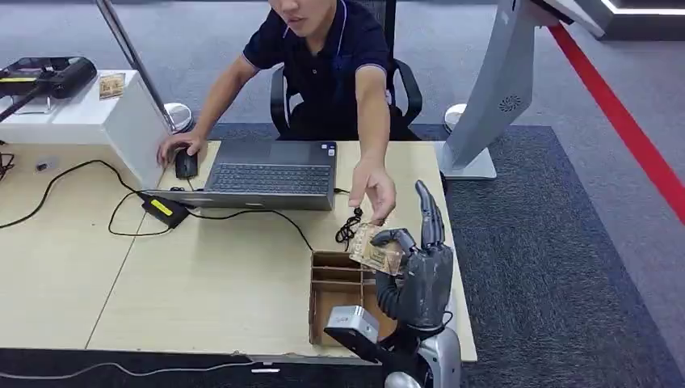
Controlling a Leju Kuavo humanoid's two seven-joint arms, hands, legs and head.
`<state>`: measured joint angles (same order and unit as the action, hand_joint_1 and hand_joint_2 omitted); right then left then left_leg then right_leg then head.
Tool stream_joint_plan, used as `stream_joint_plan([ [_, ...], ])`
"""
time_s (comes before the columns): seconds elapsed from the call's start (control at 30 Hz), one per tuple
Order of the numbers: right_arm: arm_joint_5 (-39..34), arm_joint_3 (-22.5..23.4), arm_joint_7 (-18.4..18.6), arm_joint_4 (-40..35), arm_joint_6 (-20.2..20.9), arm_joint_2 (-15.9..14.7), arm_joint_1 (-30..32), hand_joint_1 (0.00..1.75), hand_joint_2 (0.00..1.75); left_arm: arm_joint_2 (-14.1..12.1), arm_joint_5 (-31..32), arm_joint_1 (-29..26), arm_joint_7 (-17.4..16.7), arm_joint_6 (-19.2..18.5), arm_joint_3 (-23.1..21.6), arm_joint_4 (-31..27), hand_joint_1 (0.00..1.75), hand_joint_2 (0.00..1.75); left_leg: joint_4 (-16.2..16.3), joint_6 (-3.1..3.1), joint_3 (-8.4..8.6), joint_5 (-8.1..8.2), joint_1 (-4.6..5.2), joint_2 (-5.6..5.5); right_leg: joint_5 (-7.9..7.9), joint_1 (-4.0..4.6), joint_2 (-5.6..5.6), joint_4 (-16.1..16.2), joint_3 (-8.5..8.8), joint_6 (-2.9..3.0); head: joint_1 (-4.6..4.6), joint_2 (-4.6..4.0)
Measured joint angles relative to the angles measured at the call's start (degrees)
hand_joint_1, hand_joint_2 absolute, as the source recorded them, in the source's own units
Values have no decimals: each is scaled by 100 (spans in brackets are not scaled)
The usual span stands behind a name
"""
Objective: Pass the card to the sensor for recognition and then transmit it.
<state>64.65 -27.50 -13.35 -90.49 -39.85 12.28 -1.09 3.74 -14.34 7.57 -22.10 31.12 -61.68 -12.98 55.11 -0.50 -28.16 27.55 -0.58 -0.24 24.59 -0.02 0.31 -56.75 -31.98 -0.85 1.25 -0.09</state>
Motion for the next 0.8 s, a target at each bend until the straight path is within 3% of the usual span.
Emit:
stream_joint_plan([
  [0.53, 20, 57, -48, 92, 0, 24, 0, 175, 175, 11, 13, 4, 7, -9, -63, 0, 0, 0, 0, 0, -1, 0, 0, 0, 0, 0, 0, 0, -2, 0, 0, 0],
  [0.57, 24, 59, -48, 107, 0, 24, -1, 2, 175, 11, 15, 5, 7, -11, -66, 0, 0, 0, 0, 0, -1, 0, 0, 0, 0, 0, 0, 0, -2, 0, 0, 0],
  [0.7, 33, 61, -31, 138, 0, 26, -8, 0, 175, 11, 22, 9, 7, -17, -81, 0, 0, 0, 0, 0, -1, 0, 0, 0, 1, 0, 0, 0, -2, 0, 0, 0],
  [0.8, 79, 57, 181, 173, 0, 26, -21, 0, 175, 11, 29, 9, 7, -17, -85, 0, 0, 0, 0, 0, -2, 0, 0, 0, 0, 0, 0, 0, -1, 0, 0, 0],
])
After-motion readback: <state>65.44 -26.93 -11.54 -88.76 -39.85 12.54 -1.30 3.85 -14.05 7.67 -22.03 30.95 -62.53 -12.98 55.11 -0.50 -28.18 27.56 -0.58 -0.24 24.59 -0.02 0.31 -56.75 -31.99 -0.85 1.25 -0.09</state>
